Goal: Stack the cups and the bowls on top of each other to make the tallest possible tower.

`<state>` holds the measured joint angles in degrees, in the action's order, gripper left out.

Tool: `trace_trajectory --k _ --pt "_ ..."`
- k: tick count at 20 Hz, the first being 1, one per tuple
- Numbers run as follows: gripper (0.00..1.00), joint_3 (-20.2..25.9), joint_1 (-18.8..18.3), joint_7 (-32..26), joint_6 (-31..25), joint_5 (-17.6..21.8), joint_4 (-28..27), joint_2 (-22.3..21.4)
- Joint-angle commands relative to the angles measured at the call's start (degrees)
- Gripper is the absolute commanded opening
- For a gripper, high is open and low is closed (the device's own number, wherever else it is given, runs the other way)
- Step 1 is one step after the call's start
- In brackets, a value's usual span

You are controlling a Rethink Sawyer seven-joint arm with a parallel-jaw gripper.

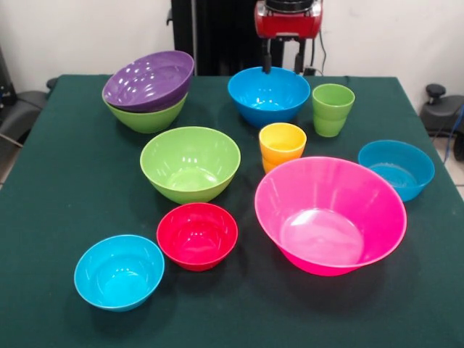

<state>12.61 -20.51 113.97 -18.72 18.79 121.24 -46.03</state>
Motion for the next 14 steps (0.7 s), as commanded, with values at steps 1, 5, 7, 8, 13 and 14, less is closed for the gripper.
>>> trace_trajectory --k 1,5,7,8,13,14 --pt "1.0 0.7 0.6 4.6 4.3 0.8 -5.7 6.2" --pt "1.0 -0.2 1.3 4.6 4.7 1.1 -6.8 7.6" --pt "1.0 -0.6 1.6 5.0 5.4 1.1 -6.4 7.5" --pt "1.0 -0.7 1.7 5.0 5.5 1.1 -6.5 7.5" --pt "1.0 -0.6 1.7 4.8 5.5 0.9 -6.5 7.5" --pt "1.0 -0.6 1.8 4.9 5.6 0.8 -6.3 7.4"
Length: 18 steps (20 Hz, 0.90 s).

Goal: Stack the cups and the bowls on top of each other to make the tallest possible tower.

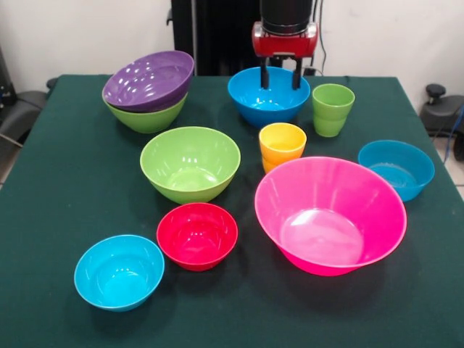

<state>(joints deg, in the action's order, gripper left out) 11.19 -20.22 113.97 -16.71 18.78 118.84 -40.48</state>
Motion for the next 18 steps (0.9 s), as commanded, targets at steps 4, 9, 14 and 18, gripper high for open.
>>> trace_trajectory --k 4,9,14,18 --pt "1.0 0.9 1.5 4.8 2.4 0.5 -3.1 0.3" --pt "1.0 0.3 2.4 5.9 1.3 -0.4 -1.1 -2.4" --pt "1.0 -0.1 3.4 6.6 -2.4 -2.1 1.9 -7.5" --pt "1.0 -0.3 3.4 6.7 -2.0 -2.1 2.1 -7.3"
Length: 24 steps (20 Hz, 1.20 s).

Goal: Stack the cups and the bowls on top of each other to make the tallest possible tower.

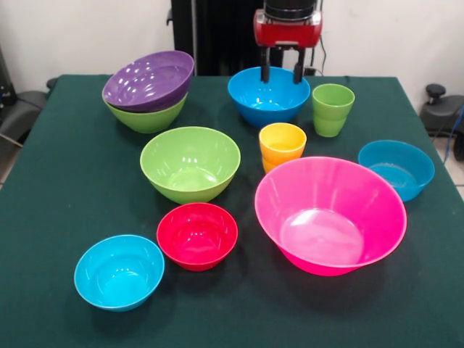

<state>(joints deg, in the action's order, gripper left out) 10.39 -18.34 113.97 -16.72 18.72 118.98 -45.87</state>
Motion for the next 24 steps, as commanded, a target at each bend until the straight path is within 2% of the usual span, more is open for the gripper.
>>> trace_trajectory --k 1,10,24 --pt "1.0 0.5 1.6 6.8 -1.8 -2.1 2.1 -1.8" --pt "1.0 -0.6 2.7 7.7 0.8 -1.7 1.8 0.6" --pt "1.0 -2.2 4.9 9.5 3.4 -2.4 3.0 1.0"
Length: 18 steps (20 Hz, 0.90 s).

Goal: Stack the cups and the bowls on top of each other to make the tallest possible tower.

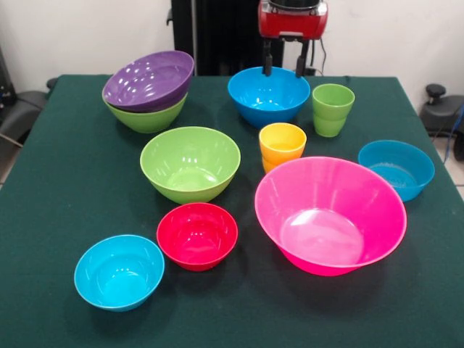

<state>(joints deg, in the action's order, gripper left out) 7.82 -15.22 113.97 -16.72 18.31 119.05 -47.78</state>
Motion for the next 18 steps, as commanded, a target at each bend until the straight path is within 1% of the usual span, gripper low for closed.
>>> trace_trajectory --k 1,5,8,12,18 --pt "1.0 0.3 1.9 9.5 3.5 -2.1 3.0 3.0" --pt "1.0 -0.2 2.8 10.0 3.2 -2.7 3.9 1.8" --pt "1.0 -0.7 4.4 11.5 3.4 -3.9 5.4 0.4" --pt "1.0 -1.3 5.2 11.6 4.5 -4.6 5.6 0.9" --pt "1.0 -1.3 4.9 10.1 5.6 -5.2 5.2 2.2"
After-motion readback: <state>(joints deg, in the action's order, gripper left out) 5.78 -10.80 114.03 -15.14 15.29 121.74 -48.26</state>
